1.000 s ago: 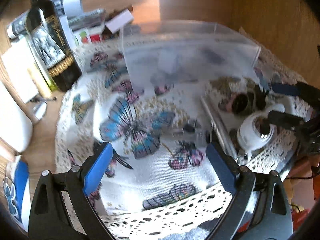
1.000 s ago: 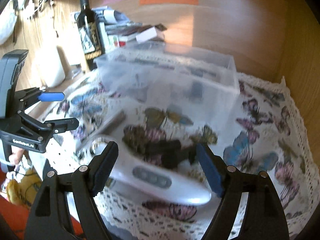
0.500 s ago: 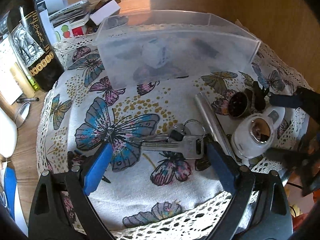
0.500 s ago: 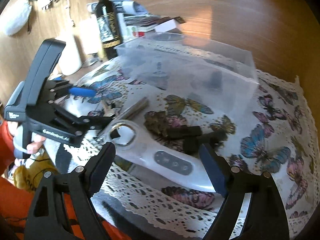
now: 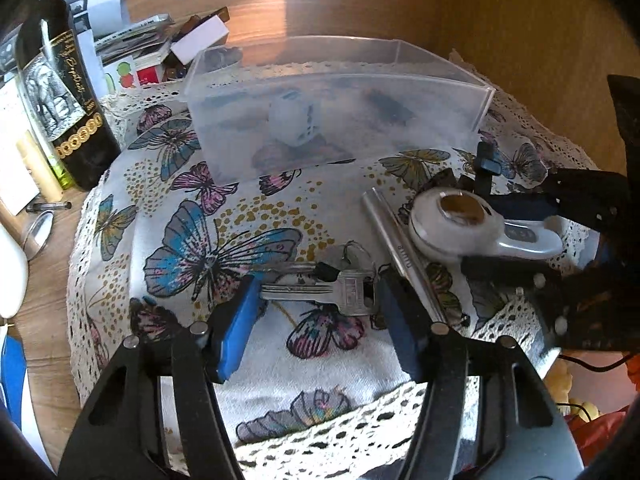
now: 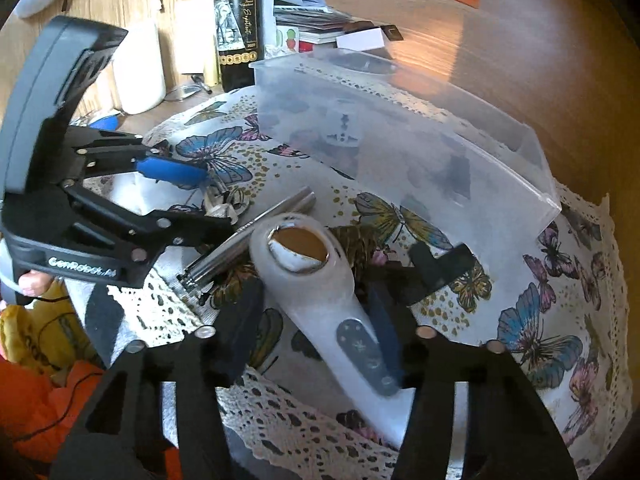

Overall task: Organize rigid objects
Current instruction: 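Grasp the keys with the left tool while the right tool grasps the white facial device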

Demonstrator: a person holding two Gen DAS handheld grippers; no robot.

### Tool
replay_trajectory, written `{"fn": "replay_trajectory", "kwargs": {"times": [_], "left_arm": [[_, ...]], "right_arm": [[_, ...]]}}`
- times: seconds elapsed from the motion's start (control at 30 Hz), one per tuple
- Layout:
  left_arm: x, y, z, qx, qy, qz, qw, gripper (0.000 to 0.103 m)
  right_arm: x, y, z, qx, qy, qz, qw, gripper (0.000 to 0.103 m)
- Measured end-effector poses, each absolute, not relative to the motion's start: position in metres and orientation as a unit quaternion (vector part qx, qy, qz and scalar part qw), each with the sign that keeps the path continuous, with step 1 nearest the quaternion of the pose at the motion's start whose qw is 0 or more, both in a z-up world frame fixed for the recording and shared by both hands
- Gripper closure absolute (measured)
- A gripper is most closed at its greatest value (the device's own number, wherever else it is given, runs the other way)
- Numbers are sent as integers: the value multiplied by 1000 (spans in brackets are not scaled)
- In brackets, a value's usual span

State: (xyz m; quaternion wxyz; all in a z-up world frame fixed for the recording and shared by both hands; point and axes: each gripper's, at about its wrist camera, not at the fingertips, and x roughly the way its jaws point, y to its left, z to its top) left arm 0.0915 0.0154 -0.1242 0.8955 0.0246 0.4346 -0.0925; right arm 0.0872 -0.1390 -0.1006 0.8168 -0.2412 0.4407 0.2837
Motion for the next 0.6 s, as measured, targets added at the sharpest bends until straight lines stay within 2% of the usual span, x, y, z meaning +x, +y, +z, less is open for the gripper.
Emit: {"fn": "replay_trajectory", "kwargs": {"times": [0.13, 0.47, 0.6], "left_arm": [[82, 24, -119, 12, 426, -88, 900, 42], [76, 41, -100, -15, 391, -77, 917, 42], [75, 43, -90, -17, 377, -75, 923, 42]], "right_arm": [[89, -145, -97, -220, 456, 287, 813, 71], [108, -131, -110, -208, 489, 292, 795, 68], [115, -128, -111, -195, 488, 290, 800, 70]]}}
